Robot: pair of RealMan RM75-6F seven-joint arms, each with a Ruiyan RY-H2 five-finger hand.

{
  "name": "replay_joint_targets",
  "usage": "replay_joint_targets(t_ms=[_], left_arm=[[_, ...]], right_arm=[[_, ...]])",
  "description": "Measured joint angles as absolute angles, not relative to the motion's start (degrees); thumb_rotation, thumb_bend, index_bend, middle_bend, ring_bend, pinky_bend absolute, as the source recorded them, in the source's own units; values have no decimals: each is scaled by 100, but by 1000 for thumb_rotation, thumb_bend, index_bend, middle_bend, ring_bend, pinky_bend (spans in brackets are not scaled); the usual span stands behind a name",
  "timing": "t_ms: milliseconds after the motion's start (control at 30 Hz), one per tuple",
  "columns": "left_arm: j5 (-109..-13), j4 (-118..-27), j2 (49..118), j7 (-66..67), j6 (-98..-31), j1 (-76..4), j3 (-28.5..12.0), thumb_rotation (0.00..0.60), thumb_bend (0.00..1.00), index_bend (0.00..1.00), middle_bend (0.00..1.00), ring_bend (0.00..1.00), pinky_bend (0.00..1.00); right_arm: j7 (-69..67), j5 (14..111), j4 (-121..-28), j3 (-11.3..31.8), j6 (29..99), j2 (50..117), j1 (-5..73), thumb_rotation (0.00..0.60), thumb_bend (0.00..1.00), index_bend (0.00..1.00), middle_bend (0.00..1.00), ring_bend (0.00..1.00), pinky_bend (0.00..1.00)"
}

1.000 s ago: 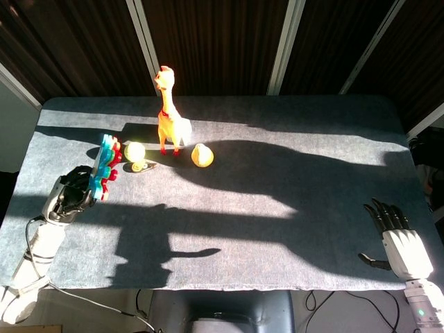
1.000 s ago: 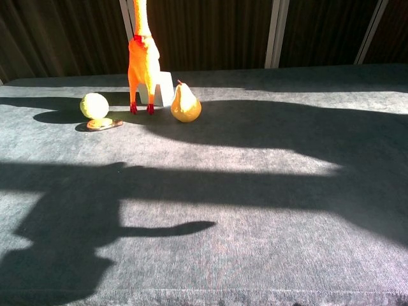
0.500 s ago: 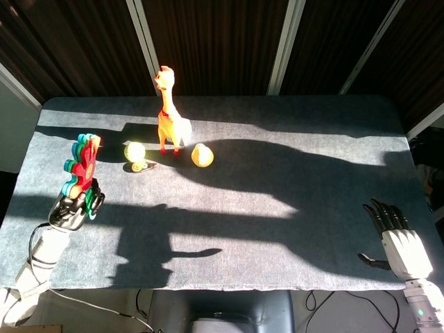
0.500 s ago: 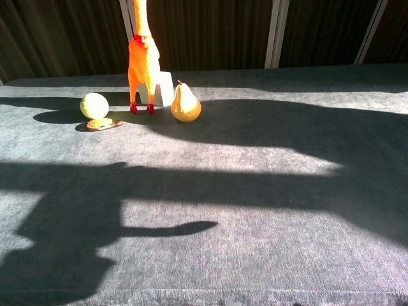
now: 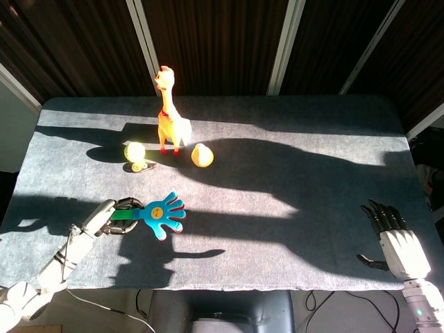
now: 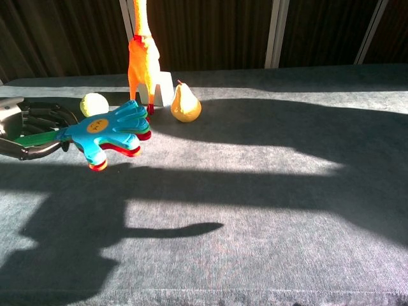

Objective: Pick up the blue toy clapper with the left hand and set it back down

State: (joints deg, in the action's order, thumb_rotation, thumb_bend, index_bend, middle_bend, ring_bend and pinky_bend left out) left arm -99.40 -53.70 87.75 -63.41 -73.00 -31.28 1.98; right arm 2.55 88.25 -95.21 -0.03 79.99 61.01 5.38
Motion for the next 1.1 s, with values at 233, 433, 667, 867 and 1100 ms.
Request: replay_joint_targets(t_ms=[233,433,667,867,1100], left_arm=[[-9773,-4888,9205,-6479,-7107,-3142,269,600,583,862,803,600,654],[-9606,-3950,9846,-5397,-6766,-3150,319,600,515,582,462,238,246],[-9464,-3435,10178,-4551,-6147,-3234,379,600,420,0,0,0,0],[-9431,-3875,9976,-3930,-6701,-3217,318,600,408,0,0,0,0],[-9445,-5171,9253,-2856,-7063,-3075,318,600,409,0,0,0,0]], right_arm=[[194,8871,-9520,-35,7966,6070,552,566,17,0,0,0,0],[120,8891,-9520,-30,8018,6041,539,566,18,0,0,0,0],[52,8905,-9514,-28,8033,6006,538,565,20,0,0,0,0],[59,8933,-9516,-44,8023,6013,543,566,20,0,0,0,0],[94,8971,-9533,-67,8050,6015,529,565,20,0,0,0,0]])
